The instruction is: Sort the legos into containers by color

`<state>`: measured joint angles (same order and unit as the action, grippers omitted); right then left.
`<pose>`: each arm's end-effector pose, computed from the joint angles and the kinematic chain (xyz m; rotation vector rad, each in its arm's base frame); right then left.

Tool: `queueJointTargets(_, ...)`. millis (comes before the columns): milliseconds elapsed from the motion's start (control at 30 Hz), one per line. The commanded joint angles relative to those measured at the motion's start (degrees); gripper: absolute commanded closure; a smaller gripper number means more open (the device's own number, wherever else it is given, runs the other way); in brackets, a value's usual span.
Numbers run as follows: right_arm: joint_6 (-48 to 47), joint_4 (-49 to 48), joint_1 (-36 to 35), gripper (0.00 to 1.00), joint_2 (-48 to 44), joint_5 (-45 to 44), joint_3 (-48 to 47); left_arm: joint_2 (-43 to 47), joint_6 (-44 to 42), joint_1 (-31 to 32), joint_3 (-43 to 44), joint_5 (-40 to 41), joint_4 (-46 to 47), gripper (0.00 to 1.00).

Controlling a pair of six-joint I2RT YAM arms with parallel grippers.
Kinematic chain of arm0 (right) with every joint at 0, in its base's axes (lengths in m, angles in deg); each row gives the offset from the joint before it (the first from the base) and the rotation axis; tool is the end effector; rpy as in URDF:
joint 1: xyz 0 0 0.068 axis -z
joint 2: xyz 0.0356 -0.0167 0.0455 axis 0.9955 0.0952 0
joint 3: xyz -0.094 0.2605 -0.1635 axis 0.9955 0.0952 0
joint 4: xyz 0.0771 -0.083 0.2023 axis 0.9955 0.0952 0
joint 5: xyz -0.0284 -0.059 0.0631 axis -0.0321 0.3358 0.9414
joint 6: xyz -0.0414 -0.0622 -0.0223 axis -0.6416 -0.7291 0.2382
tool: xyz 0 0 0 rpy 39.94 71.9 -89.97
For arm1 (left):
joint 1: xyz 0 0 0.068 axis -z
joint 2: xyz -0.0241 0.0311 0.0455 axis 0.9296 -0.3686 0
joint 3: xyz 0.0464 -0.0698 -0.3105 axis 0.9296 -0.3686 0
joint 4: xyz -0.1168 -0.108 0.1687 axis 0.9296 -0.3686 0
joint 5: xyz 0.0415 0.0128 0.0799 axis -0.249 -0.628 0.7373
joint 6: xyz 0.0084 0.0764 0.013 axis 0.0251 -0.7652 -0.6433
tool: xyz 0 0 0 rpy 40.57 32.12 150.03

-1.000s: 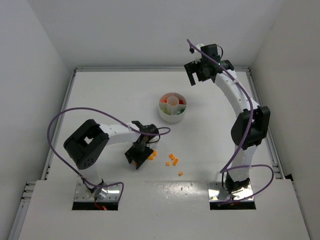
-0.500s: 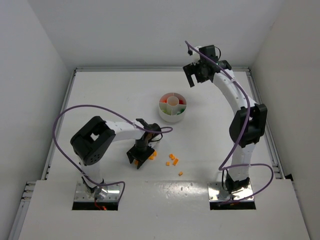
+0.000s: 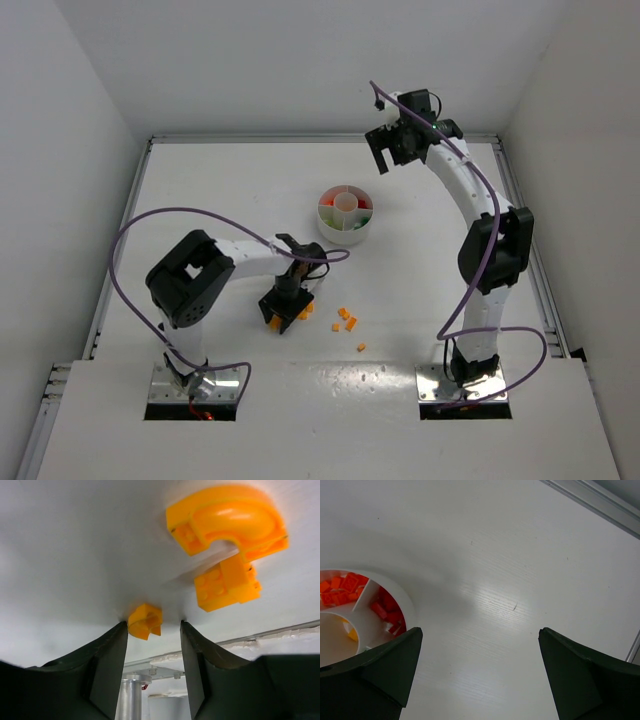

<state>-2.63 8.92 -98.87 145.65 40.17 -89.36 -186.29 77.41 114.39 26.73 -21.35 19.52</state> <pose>0.4527 0.1099 0.3371 -0.3559 2.3343 -0.0225 0.1890 -0.2019 0.1696 -0.7760 -2.8946 -0.0212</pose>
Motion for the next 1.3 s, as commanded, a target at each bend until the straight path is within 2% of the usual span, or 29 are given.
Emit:
queueJointTargets(0,-0.43,-0.66,0.26,0.0,-0.37,1.22,-2.54,-2.02,0.23,-0.67,1.84,-0.21,12.27,0.48)
queueJointTargets(167,-0.43,-0.66,0.26,0.0,-0.37,1.22,-3.07,-3.16,0.23,-1.28,1.85,-0.21,12.28,0.56)
queueJointTargets(300,-0.43,-0.66,-0.26,0.0,-0.37,1.22,-3.07,-3.16,0.23,-2.34,1.32,-0.21,12.28,0.7)
queueJointTargets(400,-0.43,-0.66,-0.26,0.0,-0.37,1.22,-3.07,-2.11,-0.3,-2.87,0.09,-0.21,12.28,0.7)
queueJointTargets(667,-0.43,-0.66,-0.79,0.01,-0.9,1.22,-2.54,3.42,-2.75,-3.48,-1.49,-0.21,12.28,0.96)
queueJointTargets(1000,-0.96,-0.13,-1.32,0.01,-3.1,1.22,-1.49,27.31,-3.82,1.44,-2.47,1.99,16.49,0.97)
queueJointTargets(1167,-0.43,-0.13,-1.32,0.01,-4.85,1.22,-0.17,32.25,-4.96,1.44,3.42,3.48,17.81,1.0)
queueJointTargets(1267,0.09,-0.13,-1.32,0.03,-5.99,1.22,0.98,29.82,-7.85,0.14,10.25,6.2,22.28,1.0)
